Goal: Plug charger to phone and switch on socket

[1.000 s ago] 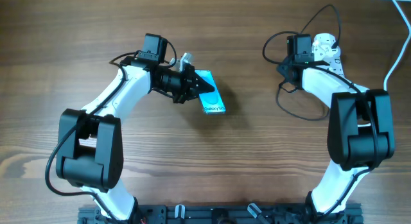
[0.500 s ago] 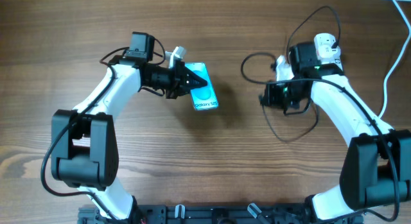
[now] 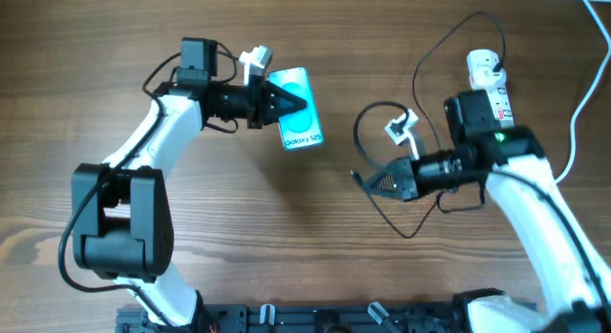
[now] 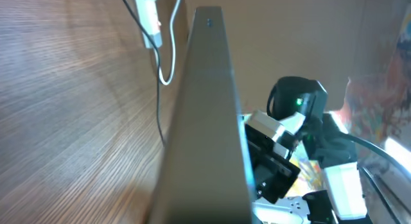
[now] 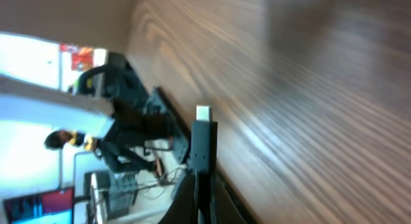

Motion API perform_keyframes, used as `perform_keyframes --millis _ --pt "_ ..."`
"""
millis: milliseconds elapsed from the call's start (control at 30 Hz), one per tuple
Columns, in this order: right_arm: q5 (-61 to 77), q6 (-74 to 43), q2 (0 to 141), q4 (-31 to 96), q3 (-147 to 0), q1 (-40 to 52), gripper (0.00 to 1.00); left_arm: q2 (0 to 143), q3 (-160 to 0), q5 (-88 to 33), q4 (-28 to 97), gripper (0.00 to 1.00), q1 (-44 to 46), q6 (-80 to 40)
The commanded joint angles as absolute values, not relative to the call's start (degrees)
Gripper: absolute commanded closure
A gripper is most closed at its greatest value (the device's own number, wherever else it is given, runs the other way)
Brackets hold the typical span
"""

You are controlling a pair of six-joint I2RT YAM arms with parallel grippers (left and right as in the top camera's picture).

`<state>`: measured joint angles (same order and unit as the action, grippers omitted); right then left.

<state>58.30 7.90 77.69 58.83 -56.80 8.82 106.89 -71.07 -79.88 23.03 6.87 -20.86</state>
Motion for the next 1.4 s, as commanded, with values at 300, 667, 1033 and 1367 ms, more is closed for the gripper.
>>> perform_keyframes --millis 300,667,1033,1367 --pt "50.09 -17.96 64.34 33.47 -43.38 12.05 0.95 106.61 -71.26 -70.70 3.75 0.96 15.99 -42.96" --pt "48.38 -21.19 64.34 26.92 -43.38 12.08 0.96 106.61 -71.26 -69.76 -0.03 0.96 16.91 -47.46" --pt "46.04 -20.97 64.34 24.18 -43.38 12.08 0.96 106.61 -71.26 -66.32 -0.49 0.96 19.03 -48.49" --pt "43.20 -20.34 64.34 24.18 -43.38 12.80 0.96 106.61 -71.26 -66.32 -0.49 0.96 19.38 -48.51"
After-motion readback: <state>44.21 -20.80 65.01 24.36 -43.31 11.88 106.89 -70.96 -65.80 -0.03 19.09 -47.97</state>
